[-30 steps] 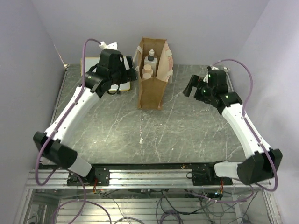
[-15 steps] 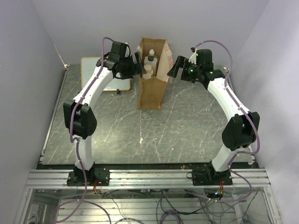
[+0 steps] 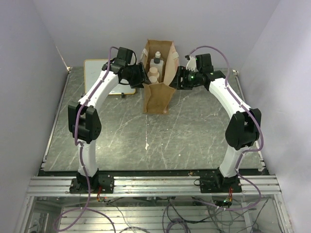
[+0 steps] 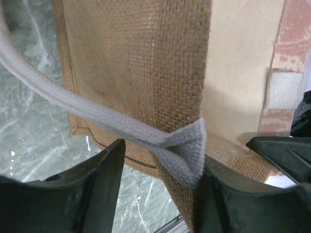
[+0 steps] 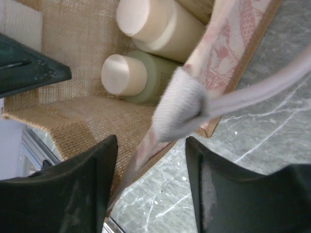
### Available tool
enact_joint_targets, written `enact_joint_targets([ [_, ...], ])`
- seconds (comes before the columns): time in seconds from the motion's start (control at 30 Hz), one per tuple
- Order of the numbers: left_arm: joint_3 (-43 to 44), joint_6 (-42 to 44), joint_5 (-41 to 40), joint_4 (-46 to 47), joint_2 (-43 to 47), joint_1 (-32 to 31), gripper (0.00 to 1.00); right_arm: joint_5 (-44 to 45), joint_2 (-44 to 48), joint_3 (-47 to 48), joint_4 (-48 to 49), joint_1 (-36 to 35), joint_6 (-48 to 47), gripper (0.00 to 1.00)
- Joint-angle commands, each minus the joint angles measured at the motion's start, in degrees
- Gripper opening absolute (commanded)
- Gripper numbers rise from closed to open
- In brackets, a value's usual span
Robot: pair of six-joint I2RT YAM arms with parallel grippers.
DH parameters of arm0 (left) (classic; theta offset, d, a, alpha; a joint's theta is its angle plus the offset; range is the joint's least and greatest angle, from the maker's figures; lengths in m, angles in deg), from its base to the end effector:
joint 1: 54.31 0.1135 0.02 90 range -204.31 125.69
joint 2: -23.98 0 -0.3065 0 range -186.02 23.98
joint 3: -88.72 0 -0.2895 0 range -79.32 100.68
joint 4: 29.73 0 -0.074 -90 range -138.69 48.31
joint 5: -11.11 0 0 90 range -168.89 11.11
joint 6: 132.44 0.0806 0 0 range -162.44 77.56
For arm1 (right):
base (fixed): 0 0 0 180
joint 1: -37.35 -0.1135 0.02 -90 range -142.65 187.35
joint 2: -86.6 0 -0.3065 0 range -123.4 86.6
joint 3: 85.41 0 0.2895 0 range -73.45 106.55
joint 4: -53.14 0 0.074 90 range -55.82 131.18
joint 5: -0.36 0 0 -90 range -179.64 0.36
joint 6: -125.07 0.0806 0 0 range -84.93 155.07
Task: Take the personal care products out of the canvas bag
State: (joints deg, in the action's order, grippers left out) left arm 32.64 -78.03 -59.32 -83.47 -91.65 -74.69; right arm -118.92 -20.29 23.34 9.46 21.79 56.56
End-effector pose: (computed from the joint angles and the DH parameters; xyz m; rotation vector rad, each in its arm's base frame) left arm 0.5008 -0.2148 0.3247 -0.1543 2.4765 -0.8527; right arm 0.4768 0.1737 0.3200 -0.1521 2.3543 0.9133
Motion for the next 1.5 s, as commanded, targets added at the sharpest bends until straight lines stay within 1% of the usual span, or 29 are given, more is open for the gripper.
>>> enact_joint_targets([
  [0.0, -2.45, -1.63, 4.85, -0.32, 3.04, 0.27, 0.55, -3.66, 1.07, 1.58, -2.70, -1.52, -3.93, 0.49],
  [0.03, -3.11, -1.92, 5.73, -0.24, 3.35, 0.19, 0.46, -4.31, 1.38, 1.51, -2.75, -2.03, -4.29, 0.39],
  [0.1, -4.71, -2.46, 7.32, 0.19, 4.69, -0.15, 0.28, -5.25, 2.19, 1.16, -2.86, -3.27, -5.33, 0.32],
  [0.13, -5.76, -2.79, 7.74, 0.73, 5.58, -0.32, 0.21, -5.43, 2.75, 0.76, -2.98, -3.98, -5.85, 0.27],
  [0.17, -6.76, -3.08, 7.98, 1.14, 6.57, -0.55, 0.18, -5.30, 3.48, 0.26, -2.93, -4.75, -6.27, 0.23],
  [0.23, -9.19, -3.57, 7.65, 1.36, 8.76, -1.06, 0.15, -4.70, 5.11, -1.53, -2.86, -6.61, -6.78, 0.12],
  [0.33, -12.17, -3.97, 7.14, 1.25, 12.67, -1.77, 0.09, -4.45, 8.43, -4.11, -2.34, -8.68, -6.82, 0.00],
  [0.37, -13.33, -4.08, 7.07, 1.06, 13.92, -1.96, 0.07, -4.29, 9.71, -5.16, -1.96, -9.42, -6.68, 0.00],
  [0.53, -18.86, -4.34, 5.57, -0.31, 20.49, -2.37, 0.07, -3.27, 16.96, -12.70, 0.07, -13.26, -4.85, 0.00],
  [0.77, -30.01, -5.49, 3.25, -1.45, 30.63, -2.63, 0.07, -0.74, 28.59, -26.54, 4.42, -22.14, 0.03, 0.00],
  [0.87, -33.09, -6.00, 0.77, -3.69, 34.28, -2.62, 0.07, 1.33, 31.66, -29.94, 5.46, -27.37, 2.73, 0.00],
  [0.93, -35.25, -6.64, -0.99, -4.53, 36.81, -2.65, 0.07, 0.57, 32.81, -31.92, 7.40, -30.08, 4.79, 0.00],
  [1.03, -37.40, -7.54, -3.20, -5.42, 40.34, -2.64, 0.08, 0.27, 32.23, -32.30, 8.85, -33.44, 6.01, 0.03],
  [1.13, -37.63, -7.98, -7.40, -7.23, 42.50, -2.62, 0.10, -0.46, 29.17, -29.13, 6.31, -35.60, 5.08, 0.05],
  [1.2, -37.63, -7.43, -9.50, -8.14, 43.44, -2.65, 0.12, 0.20, 27.65, -26.54, 4.16, -35.73, 4.07, 0.06],
  [1.27, -37.25, -6.60, -11.01, -9.33, 43.65, -2.63, 0.13, 3.97, 27.60, -24.80, 2.33, -35.67, 3.67, 0.16],
  [1.33, -36.58, -5.86, -11.68, -10.06, 43.23, -2.65, 0.17, 8.66, 28.38, -23.19, 0.04, -35.39, 2.44, 0.29],
  [1.37, -36.06, -5.62, -11.54, -10.50, 42.76, -2.65, 0.21, 11.02, 28.62, -22.13, -1.73, -34.95, 1.83, 0.35],
  [1.47, -33.57, -4.73, -11.11, -12.15, 41.06, -2.65, 0.49, 15.82, 28.96, -19.04, -7.22, -32.53, -0.13, 0.53],
])
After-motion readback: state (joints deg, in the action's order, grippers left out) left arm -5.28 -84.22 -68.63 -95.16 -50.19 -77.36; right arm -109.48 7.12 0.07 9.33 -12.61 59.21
